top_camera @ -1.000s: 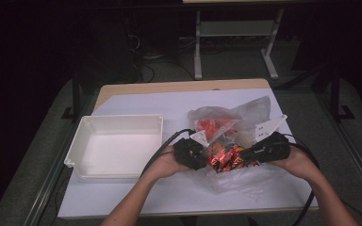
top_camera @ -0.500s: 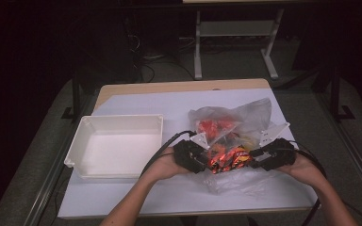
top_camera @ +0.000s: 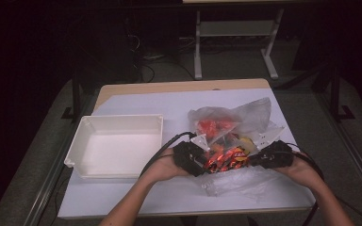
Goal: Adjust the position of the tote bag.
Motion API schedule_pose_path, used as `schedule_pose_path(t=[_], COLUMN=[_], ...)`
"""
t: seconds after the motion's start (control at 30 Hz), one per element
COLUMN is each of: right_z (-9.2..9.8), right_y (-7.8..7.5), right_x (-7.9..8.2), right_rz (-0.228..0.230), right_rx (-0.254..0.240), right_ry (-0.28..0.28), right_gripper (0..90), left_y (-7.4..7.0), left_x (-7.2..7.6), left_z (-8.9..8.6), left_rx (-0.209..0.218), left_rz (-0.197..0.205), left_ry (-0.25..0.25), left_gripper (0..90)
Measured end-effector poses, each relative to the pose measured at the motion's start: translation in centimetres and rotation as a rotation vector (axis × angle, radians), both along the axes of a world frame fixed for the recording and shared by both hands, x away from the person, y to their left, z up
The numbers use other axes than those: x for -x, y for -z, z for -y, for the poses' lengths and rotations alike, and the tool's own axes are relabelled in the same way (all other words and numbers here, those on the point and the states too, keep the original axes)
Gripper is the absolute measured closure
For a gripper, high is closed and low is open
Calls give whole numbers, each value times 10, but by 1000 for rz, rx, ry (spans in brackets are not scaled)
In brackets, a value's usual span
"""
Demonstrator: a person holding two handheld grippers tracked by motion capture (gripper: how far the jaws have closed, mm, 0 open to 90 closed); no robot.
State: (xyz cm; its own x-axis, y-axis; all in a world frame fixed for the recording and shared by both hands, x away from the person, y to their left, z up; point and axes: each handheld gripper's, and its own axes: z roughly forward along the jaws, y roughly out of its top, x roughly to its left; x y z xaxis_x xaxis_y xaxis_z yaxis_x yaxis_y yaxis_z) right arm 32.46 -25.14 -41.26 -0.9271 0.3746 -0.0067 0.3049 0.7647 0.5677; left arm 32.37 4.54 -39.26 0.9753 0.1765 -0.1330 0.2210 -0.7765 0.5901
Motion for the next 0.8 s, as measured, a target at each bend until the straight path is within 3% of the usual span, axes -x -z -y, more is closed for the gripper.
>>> schedule_pose_path(t=[0.27, 0.53, 0.57, 0.8], right_z=[1, 2, 3, 7], right_y=[2, 3, 3, 2], right_x=[2, 4, 4, 10], right_rz=[-22, -35, -23, -44], right_rx=[-17, -35, -33, -53], right_ry=[-8, -24, -36, -38], right_gripper=[880, 894, 894, 896], left_y=[4, 6, 6, 5], left_x=[1, 1, 2, 5], left_z=[3, 4, 4, 4], left_rx=[-41, -72, -73, -61], left_rz=[6, 6, 5, -1], left_ry=[-12, -19, -16, -4], left_gripper=[445, 443, 442, 422])
